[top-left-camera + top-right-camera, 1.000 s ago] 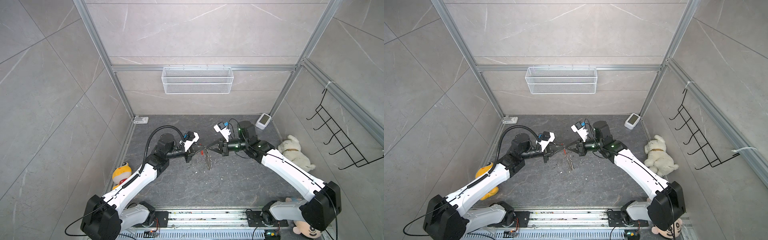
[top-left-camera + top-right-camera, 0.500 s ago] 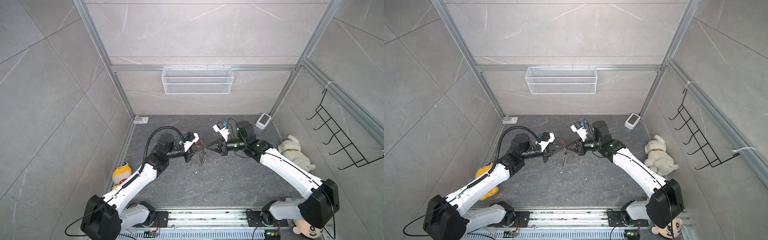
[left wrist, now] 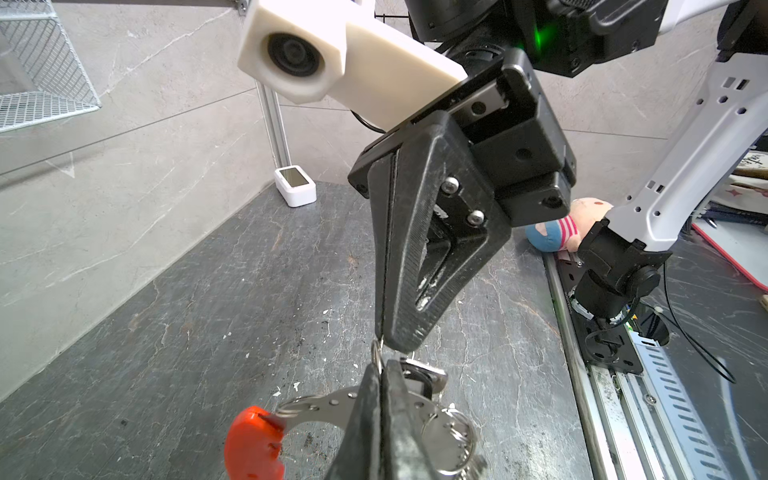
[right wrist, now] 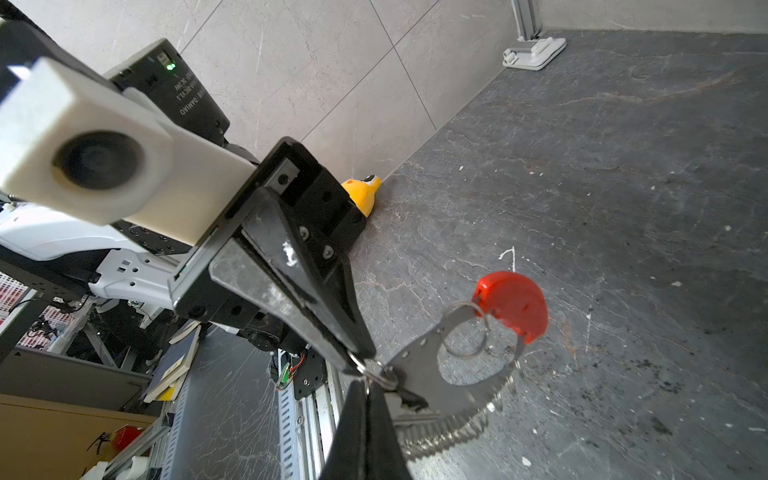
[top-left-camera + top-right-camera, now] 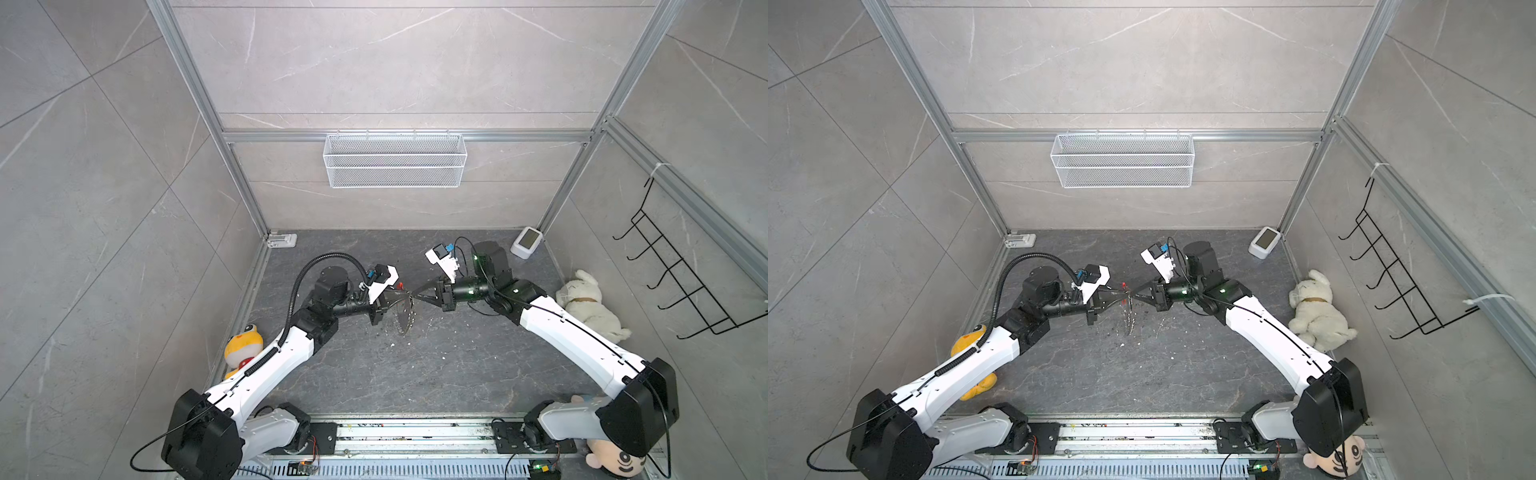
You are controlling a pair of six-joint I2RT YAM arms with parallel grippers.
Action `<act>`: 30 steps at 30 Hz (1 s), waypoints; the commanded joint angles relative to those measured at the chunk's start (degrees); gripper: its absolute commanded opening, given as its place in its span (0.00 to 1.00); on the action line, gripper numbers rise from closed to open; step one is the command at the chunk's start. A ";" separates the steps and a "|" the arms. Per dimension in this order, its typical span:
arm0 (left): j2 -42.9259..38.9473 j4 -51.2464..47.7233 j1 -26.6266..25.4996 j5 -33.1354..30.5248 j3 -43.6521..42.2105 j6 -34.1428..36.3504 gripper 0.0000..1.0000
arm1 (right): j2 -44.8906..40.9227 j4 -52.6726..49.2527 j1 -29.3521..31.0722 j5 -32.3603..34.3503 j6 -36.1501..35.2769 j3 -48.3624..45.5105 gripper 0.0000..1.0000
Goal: Put the keys on the keyring
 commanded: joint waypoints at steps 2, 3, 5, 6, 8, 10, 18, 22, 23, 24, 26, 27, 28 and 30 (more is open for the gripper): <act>0.26 1.44 -0.28 4.16 1.82 0.87 0.00 | -1.42 0.32 0.21 0.91 -1.00 2.08 0.00; 0.16 1.37 -0.27 4.16 1.74 0.87 0.00 | -1.51 0.32 0.21 0.99 -1.04 2.16 0.00; 0.19 1.19 -0.32 4.01 1.63 1.02 0.00 | -1.62 0.00 0.19 1.01 -1.19 2.32 0.00; 0.13 0.95 -0.27 3.99 1.65 1.20 0.00 | -1.74 -0.19 0.19 1.17 -1.26 2.36 0.00; 0.20 0.56 -0.26 3.80 1.65 1.48 0.00 | -1.94 -0.38 0.12 1.44 -1.42 2.45 0.00; 0.18 0.38 -0.26 3.66 1.64 1.66 0.00 | -2.07 -0.57 0.10 1.53 -1.50 2.47 0.00; -0.10 0.95 -0.27 4.70 1.54 1.82 0.00 | -0.61 -0.30 0.09 1.62 -1.04 2.65 0.00; -0.46 1.48 -0.24 4.72 1.38 1.78 0.00 | 0.36 0.25 0.10 1.27 -0.68 2.31 0.00; -0.57 1.52 -0.27 4.68 1.30 1.86 0.00 | 0.45 0.47 0.10 1.27 -0.52 1.95 0.00; -0.70 1.52 -0.22 4.49 1.30 1.90 0.00 | 0.44 0.72 0.08 1.20 -0.35 1.52 0.00; -0.74 1.44 -0.27 4.20 1.21 2.18 0.00 | 0.45 1.30 0.08 1.02 0.05 0.59 0.00; -0.77 1.35 -0.22 4.17 1.29 2.31 0.00 | 0.36 1.48 0.11 1.00 0.25 0.04 0.00; -0.84 1.51 -0.22 4.01 1.22 2.36 0.00 | 0.31 1.64 0.10 1.07 0.37 -0.44 0.00; -0.94 1.78 -0.24 4.02 1.29 2.36 0.00 | 0.30 1.64 0.15 1.55 0.36 -1.24 0.00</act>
